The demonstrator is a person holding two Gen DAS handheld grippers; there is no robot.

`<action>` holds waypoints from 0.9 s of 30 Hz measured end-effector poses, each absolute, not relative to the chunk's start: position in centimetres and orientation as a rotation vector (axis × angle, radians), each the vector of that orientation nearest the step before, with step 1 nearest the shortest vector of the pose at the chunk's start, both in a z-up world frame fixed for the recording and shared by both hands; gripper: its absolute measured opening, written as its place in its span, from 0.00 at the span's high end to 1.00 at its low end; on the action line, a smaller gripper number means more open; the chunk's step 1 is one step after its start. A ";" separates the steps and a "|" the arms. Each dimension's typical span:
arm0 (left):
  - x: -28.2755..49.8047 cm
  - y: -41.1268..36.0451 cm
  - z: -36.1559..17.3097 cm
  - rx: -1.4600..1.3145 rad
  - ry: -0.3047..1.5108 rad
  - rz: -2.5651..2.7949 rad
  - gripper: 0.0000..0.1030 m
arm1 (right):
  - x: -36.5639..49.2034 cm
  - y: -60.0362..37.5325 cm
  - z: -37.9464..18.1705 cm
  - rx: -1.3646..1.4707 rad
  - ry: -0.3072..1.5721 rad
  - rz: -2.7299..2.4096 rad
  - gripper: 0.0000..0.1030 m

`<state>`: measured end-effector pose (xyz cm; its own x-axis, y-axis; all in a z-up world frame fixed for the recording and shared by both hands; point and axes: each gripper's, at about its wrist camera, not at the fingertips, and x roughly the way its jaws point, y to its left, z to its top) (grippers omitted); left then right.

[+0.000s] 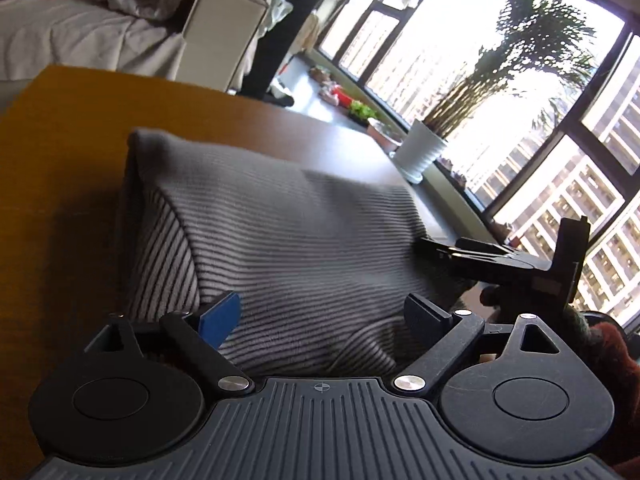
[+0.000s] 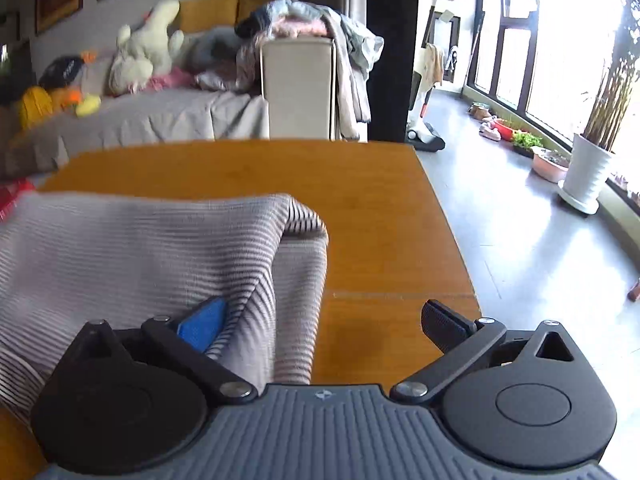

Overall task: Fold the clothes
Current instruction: 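Open both grippers and release the folded sweater onto the table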

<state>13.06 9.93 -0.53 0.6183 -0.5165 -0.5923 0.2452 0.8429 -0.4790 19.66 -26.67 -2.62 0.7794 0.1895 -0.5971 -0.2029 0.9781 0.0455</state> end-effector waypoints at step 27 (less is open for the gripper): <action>19.0 7.0 0.4 -0.227 0.657 -0.312 0.00 | 13.0 -26.0 1.1 -0.063 0.535 0.249 0.00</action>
<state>18.99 7.00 0.42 0.7481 -0.3542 -0.5612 0.2120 0.9289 -0.3037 12.99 -25.98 1.15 0.8310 0.2182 -0.5118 -0.2508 0.9680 0.0055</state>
